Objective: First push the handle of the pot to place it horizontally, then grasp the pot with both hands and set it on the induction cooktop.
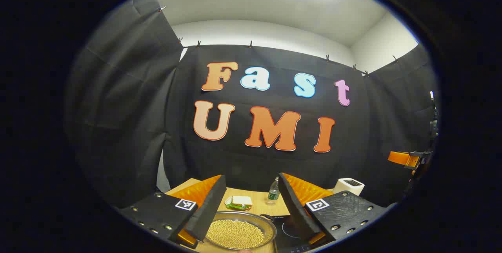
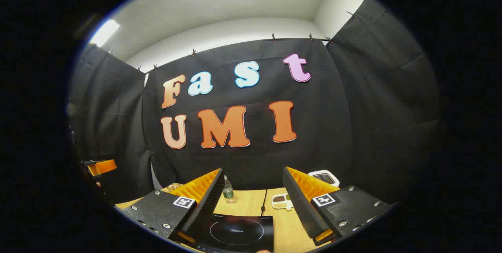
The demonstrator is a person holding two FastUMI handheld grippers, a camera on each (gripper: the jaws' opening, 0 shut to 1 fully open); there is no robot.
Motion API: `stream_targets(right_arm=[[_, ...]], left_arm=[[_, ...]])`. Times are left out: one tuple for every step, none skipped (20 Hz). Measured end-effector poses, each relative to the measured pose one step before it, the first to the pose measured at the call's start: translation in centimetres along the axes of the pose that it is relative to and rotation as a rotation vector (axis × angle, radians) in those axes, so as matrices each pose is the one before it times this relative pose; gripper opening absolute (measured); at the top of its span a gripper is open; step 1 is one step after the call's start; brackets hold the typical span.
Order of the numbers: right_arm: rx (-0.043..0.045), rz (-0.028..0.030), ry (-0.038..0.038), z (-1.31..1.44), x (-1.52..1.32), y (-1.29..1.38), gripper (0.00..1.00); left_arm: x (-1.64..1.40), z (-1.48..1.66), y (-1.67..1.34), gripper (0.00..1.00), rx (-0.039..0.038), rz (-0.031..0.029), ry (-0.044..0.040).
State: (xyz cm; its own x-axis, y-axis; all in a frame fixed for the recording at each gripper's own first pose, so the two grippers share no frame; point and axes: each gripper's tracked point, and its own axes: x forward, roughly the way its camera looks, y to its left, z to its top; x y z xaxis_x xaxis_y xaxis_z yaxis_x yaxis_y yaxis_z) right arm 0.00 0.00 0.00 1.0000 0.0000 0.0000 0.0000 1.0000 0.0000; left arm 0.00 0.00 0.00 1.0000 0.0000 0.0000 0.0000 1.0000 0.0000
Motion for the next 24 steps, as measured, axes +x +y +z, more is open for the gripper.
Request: stream_targets(right_arm=[[0.00209, -0.00234, 0.00821, -0.179, -0.592, -0.188, 0.93], [0.00254, -0.00287, -0.00122, 0.104, -0.593, -0.127, 0.93], [0.00144, -0.00211, -0.00621, 0.305, -0.706, -0.158, 0.93], [-0.00092, -0.00037, -0.00466, 0.138, -0.753, 0.019, 0.93], [0.00094, -0.0027, -0.00052, 0.054, -0.682, -0.138, 0.93], [-0.00094, -0.00321, 0.00086, 0.016, -0.66, -0.118, 0.93], [-0.00165, -0.00529, -0.00059, 0.14, -0.726, -0.167, 0.93], [-0.00001, -0.00519, -0.00485, 0.14, -0.489, -0.141, 0.93], [0.0013, -0.00201, -0.00533, 0.216, -0.341, -0.002, 0.93], [0.00426, -0.00232, -0.00264, 0.058, -0.221, -0.016, 0.93], [0.00647, -0.00202, -0.00139, 0.004, -0.228, -0.054, 0.93], [0.00646, -0.00283, 0.00079, -0.092, -0.122, 0.067, 0.93], [0.00376, -0.00009, 0.00484, -0.132, -0.08, 0.096, 0.93], [-0.00025, 0.00576, 0.00397, -0.138, -0.087, 0.272, 0.93], [-0.00411, 0.0067, 0.00199, -0.12, -0.041, 0.287, 0.93], [-0.00752, 0.00123, 0.00481, -0.118, -0.054, 0.19, 0.93], [-0.01121, -0.00174, 0.00786, -0.21, -0.125, 0.053, 0.93], [-0.01553, -0.00111, 0.00753, -0.163, -0.1, 0.084, 0.93], [-0.01738, 0.00267, -0.00357, 0.125, -0.153, 0.271, 0.93], [-0.0137, 0.00026, -0.00895, 0.316, -0.1, 0.17, 0.93], [-0.01059, 0.00141, -0.00835, 0.32, -0.188, 0.149, 0.93], [-0.00455, -0.00057, -0.00701, 0.297, -0.07, 0.126, 0.93], [0.00031, -0.00205, -0.00412, 0.047, 0.091, -0.005, 0.93], [0.00088, 0.00055, -0.0021, 0.142, 0.082, 0.141, 0.93]], left_arm=[[-0.623, 0.093, 0.304, 0.86, 0.01789, 0.01107, -0.00661], [-0.557, 0.096, 0.022, 0.86, 0.01004, 0.00708, -0.01332], [-0.712, 0.141, -0.099, 0.87, -0.00593, -0.00078, -0.00441], [-0.814, -0.005, -0.608, 0.86, -0.01301, -0.01788, 0.00194], [-0.876, -0.019, -0.288, 0.86, -0.0144, -0.0201, 0.00728], [-0.7, 0.03, 0.058, 0.86, -0.01225, -0.01242, 0.00268], [-0.554, 0.376, 0.367, 0.85, -0.01028, -0.00369, -0.00503], [-0.498, 0.534, 0.415, 0.86, -0.01687, -0.00068, -0.00688], [-0.499, 0.378, 0.127, 0.86, -0.02372, -0.00678, -0.00426], [-0.689, 0.039, 0.128, 0.86, -0.01897, 0.00135, -0.00115], [-0.557, 0.433, 0.776, 0.86, -0.00067, 0.01941, -0.00987], [-0.417, 0.471, 1.097, 0.86, 0.01614, 0.0229, -0.0155], [-0.311, 0.253, 0.756, 0.86, 0.02405, 0.01774, -0.00913], [-0.376, 0.047, 0.409, 0.85, 0.02466, 0.0148, -0.00371], [-0.287, 0.076, 0.3, 0.85, 0.02002, 0.00908, -0.00496], [0.13, 0.424, -0.028, 0.85, 0.01716, 0.00249, -0.02353], [0.159, 0.561, 0.109, 0.86, 0.01647, 0.00048, -0.03159], [-0.002, 0.032, 0.332, 0.86, 0.00278, 0.01247, -0.00647], [-0.008, -0.237, 0.106, 0.86, -0.01315, 0.00203, 0.0111], [-0.062, -0.261, -0.502, 0.86, -0.01565, -0.01948, 0.01041], [0.164, -0.114, -0.234, 0.87, -0.01156, -0.00928, 0.00764], [0.512, -0.209, 0.459, 0.86, 0.00206, -0.00078, 0.00577], [0.16, -0.233, 0.213, 0.86, 0.00774, -0.00242, 0.0072], [0.055, -0.251, 0.173, 0.86, 0.01013, 0.00275, 0.0104]])
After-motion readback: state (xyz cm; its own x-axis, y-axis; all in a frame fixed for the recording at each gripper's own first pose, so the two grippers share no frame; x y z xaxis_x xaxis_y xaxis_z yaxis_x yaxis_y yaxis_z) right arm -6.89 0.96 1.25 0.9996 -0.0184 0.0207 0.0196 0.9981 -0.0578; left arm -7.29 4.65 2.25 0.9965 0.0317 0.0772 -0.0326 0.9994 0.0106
